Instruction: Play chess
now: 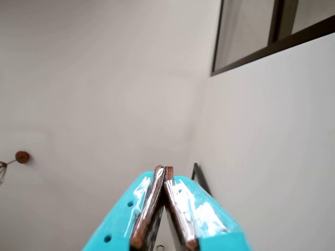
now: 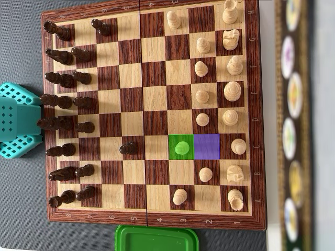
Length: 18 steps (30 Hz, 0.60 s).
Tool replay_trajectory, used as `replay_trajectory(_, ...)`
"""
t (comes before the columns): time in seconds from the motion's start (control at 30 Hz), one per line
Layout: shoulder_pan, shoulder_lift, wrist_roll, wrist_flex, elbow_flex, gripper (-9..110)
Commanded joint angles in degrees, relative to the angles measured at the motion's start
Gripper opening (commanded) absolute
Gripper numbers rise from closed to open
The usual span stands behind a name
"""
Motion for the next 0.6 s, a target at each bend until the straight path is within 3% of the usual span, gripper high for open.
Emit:
replay_trajectory(0.0, -0.35, -0.26, 0.0, 0.0, 1.14, 0)
replay_trajectory(0.57, 0.0, -0.26, 0.0, 0.0, 1.14, 0)
